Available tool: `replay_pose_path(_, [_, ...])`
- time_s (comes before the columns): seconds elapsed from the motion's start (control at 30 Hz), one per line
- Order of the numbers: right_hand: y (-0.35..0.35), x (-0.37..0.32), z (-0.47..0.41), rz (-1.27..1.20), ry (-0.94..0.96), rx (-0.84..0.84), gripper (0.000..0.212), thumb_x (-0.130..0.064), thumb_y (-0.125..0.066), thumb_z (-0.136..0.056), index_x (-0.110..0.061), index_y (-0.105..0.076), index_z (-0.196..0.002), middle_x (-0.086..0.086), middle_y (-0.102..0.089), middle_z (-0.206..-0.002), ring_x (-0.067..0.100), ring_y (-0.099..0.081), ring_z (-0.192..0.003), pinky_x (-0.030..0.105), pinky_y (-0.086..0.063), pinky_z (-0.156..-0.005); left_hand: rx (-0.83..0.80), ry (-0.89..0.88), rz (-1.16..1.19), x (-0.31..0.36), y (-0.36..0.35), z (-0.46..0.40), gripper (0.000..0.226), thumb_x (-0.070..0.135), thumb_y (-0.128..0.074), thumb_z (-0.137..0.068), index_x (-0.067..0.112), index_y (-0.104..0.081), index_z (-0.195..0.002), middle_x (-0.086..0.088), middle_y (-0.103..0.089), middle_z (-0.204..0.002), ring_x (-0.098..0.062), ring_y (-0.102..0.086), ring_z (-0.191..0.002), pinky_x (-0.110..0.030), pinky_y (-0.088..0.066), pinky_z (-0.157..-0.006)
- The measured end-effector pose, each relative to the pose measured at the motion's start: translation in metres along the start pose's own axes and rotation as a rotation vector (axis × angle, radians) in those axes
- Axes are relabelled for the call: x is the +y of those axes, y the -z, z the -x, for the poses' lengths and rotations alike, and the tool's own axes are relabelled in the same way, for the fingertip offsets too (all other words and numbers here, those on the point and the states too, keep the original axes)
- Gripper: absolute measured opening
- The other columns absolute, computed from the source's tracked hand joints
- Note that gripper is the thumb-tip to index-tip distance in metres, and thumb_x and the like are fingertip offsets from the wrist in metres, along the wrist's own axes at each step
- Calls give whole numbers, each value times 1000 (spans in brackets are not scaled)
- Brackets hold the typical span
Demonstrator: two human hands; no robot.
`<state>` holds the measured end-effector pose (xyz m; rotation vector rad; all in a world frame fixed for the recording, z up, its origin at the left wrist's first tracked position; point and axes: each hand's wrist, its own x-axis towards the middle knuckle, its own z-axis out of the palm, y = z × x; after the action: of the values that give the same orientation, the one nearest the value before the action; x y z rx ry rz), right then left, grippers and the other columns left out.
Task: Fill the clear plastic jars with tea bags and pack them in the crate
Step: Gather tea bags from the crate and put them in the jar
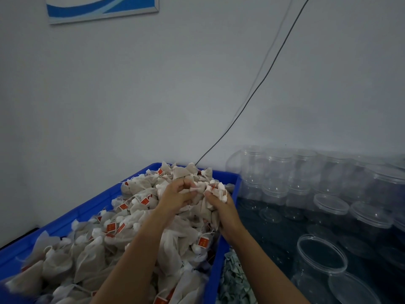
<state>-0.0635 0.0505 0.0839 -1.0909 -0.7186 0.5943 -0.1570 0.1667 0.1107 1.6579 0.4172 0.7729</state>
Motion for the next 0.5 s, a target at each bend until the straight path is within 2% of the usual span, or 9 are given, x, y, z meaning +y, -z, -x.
replay_pose_path(0.1, [-1, 0, -1, 85, 30, -40, 52, -22, -65, -89, -20, -47, -138, 4, -59, -131, 22, -58, -119, 45, -48, -102, -52, -29, -114, -2, 3, 2, 13, -2, -68, -83, 10, -67, -89, -7, -70, -92, -18, -68, -84, -26, -58, -74])
replay_pose_path(0.17, [-3, 1, -1, 136, 58, -50, 51, -20, -68, -87, -20, -50, -135, 3, -61, -128, 21, -59, -117, 43, -50, -100, -83, -36, -127, -2, 8, 0, 17, -5, -70, -80, 9, -66, -89, -8, -70, -93, -14, -69, -83, -23, -58, -70])
replay_pose_path(0.23, [-4, 4, -2, 170, 80, -2, 47, -17, -68, -88, -21, -51, -132, 1, -62, -124, 20, -60, -114, 37, -53, -95, -85, -10, -123, -1, 11, -2, 18, -6, -68, -81, 9, -65, -91, -12, -69, -97, -13, -69, -81, -21, -57, -67])
replay_pose_path(0.27, [-5, 7, -3, 186, 89, 35, 46, -17, -66, -89, -23, -50, -131, -3, -61, -122, 17, -60, -112, 30, -54, -90, -23, -4, -161, -3, 13, -3, 18, -7, -64, -84, 9, -64, -91, -13, -69, -99, -13, -68, -81, -22, -57, -67])
replay_pose_path(0.33, [-5, 10, -2, 209, 108, 82, 37, -18, -64, -91, -34, -52, -122, -13, -59, -114, 0, -60, -102, 16, -52, -79, 197, -6, -395, -11, 20, -7, 20, -7, -56, -89, 10, -63, -96, -11, -67, -104, -19, -66, -89, -30, -57, -79])
replay_pose_path(0.4, [-5, 11, -2, 239, 131, 102, 27, -16, -63, -91, -41, -56, -98, -23, -60, -95, -13, -61, -83, 7, -49, -64, 327, 13, -645, -20, 30, -8, 22, -2, -54, -92, 13, -61, -107, -7, -65, -110, -21, -62, -98, -38, -53, -91])
replay_pose_path(0.47, [-5, 11, -2, 280, 148, 124, 29, -13, -64, -90, -40, -56, -86, -24, -60, -81, -19, -59, -75, 4, -46, -58, 316, 63, -791, -28, 35, -9, 25, 5, -55, -94, 14, -59, -117, -6, -63, -118, -21, -60, -105, -37, -50, -96])
replay_pose_path(0.5, [-6, 11, -1, 300, 152, 120, 30, -12, -64, -90, -40, -55, -86, -24, -59, -79, -19, -58, -74, 4, -45, -57, 283, 90, -844, -30, 35, -9, 27, 10, -53, -96, 14, -56, -122, -7, -61, -123, -21, -58, -109, -35, -48, -98])
